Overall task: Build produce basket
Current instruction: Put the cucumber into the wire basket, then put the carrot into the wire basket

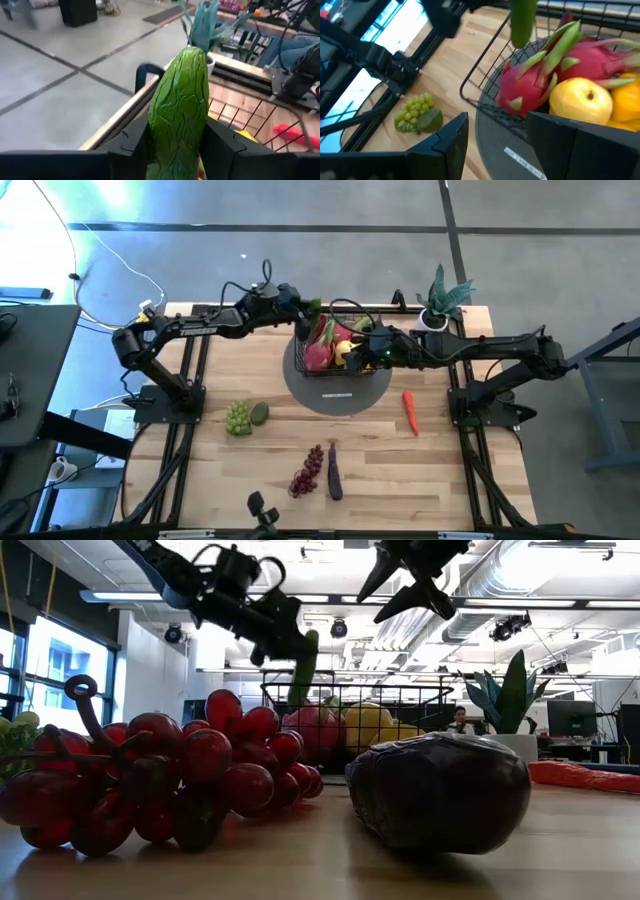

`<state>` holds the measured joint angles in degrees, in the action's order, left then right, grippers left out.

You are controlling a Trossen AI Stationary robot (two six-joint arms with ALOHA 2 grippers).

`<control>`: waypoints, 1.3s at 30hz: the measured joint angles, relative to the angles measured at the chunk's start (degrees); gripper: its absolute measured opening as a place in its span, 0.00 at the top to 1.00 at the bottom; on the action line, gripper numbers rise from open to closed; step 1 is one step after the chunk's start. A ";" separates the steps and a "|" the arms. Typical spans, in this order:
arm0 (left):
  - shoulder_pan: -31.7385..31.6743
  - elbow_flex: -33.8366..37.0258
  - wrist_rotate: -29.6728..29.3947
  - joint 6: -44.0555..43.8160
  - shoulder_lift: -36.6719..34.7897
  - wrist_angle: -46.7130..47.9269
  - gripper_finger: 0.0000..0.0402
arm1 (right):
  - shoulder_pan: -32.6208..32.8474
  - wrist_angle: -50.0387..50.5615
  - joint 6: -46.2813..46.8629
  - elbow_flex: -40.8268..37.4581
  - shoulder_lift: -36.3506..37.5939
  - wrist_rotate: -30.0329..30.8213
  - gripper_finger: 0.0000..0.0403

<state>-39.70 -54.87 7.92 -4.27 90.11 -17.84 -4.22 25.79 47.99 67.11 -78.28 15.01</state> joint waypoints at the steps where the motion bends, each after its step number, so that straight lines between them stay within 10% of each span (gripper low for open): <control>1: 0.00 0.00 -0.01 -0.34 0.62 -0.05 0.68 | 0.19 0.16 0.03 0.00 0.00 -0.05 0.55; 24: -1.52 0.00 -2.60 -0.04 3.47 0.06 0.44 | 7.89 22.32 21.53 0.00 0.01 5.74 0.55; 39: -0.69 0.00 -2.82 4.49 -7.44 4.21 0.43 | 10.40 31.73 26.86 0.00 0.02 4.22 0.55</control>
<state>-40.39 -54.87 5.10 0.22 82.67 -13.63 6.17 57.52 74.85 67.11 -78.26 19.23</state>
